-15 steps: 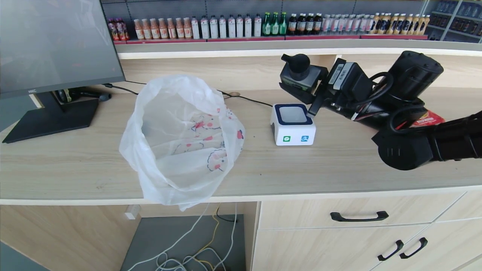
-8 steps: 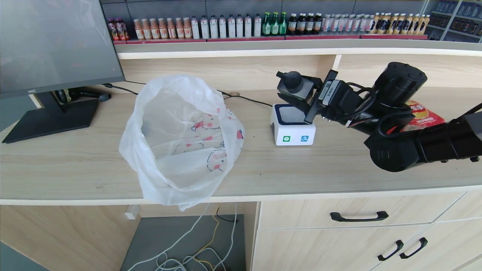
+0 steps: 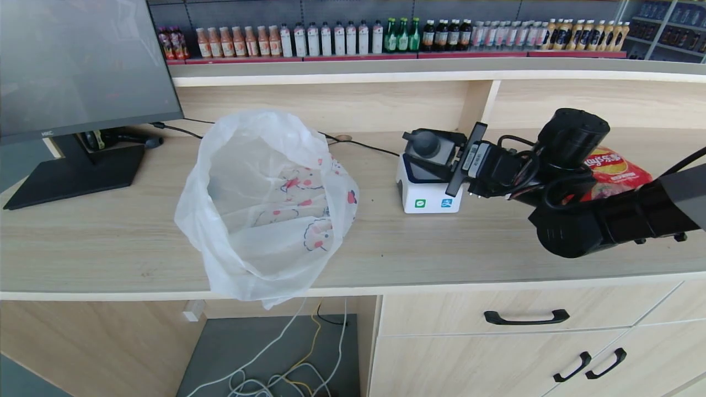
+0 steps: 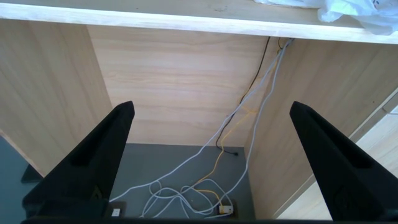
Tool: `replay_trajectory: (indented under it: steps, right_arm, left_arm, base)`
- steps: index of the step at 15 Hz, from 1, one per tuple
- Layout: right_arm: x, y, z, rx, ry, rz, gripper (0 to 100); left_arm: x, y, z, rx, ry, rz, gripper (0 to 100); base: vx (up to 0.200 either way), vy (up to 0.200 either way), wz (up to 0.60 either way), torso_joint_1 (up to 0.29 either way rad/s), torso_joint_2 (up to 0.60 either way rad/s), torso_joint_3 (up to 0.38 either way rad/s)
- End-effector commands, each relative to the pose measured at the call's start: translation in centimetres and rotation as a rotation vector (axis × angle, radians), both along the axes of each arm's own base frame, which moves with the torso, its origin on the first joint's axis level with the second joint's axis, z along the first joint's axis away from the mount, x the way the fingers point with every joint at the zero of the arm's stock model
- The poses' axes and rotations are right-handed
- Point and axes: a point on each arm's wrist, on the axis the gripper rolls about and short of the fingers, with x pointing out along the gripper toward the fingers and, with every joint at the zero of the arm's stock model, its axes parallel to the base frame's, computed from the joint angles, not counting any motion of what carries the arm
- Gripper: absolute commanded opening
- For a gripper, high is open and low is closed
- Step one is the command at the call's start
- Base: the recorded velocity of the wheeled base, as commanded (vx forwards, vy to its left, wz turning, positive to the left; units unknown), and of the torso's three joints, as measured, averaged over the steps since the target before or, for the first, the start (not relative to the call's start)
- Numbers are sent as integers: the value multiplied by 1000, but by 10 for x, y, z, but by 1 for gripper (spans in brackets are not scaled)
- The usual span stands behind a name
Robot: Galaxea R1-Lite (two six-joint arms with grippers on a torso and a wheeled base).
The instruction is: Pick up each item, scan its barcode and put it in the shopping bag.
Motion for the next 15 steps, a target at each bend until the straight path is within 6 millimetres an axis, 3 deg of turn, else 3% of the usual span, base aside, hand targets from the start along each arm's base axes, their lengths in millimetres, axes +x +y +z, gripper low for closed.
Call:
replay_trajectory:
  steps: [1,6,15]
  right_arm:
    - [5,0,-8,-8,15,-4,0]
    - [11,2,-18,-15,41,-5,0]
    - [13,0,-17,-14,42,-10,0]
  left_arm:
    - [0,0,0,1,0,1,100]
    - [0,0,0,0,0,-1,100]
    - [0,0,0,0,0,1,100]
  base:
    - [0,0,0,0,0,0]
    - [0,0,0,0,0,0]
    - [0,0,0,0,0,0]
